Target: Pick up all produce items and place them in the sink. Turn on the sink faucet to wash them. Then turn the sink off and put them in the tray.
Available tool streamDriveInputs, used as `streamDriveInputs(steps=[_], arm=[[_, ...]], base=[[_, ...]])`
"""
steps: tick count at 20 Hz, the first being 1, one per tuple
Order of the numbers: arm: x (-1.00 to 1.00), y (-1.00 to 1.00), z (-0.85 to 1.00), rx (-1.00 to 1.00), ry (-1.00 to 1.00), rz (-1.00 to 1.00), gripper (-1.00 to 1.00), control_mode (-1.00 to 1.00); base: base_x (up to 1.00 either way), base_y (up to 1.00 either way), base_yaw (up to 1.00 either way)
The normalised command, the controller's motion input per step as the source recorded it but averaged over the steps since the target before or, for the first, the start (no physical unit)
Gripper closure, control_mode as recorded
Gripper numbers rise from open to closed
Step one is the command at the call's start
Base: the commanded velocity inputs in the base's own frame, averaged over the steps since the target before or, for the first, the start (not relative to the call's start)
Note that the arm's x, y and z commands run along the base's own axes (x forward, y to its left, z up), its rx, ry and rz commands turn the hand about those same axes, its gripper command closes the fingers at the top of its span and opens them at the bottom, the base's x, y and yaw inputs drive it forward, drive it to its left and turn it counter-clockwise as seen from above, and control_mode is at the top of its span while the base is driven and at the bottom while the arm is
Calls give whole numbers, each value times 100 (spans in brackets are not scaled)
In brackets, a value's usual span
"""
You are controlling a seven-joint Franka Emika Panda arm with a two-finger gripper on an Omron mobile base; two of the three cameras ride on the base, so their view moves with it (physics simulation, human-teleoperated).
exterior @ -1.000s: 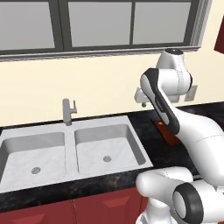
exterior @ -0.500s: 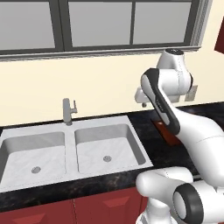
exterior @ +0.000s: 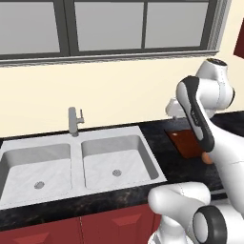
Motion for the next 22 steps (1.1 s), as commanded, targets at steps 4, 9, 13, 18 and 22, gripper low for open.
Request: streamDriveInputs(steps=[4,9,13,18,22], arm=[[-19,-63,-53,1,8,-9,-100,-100],[-4,-46,-60,0,11,-8,-100,-100],[0,-21,-45,-3,7,0,-100,-100],[0,-49,-29,0,8,0,-100,-100],[0,-58,-16,0,9,1,-100,-100]], base=[[0,0,0],[0,0,0],[0,0,0],[0,0,0],[0,0,0]])
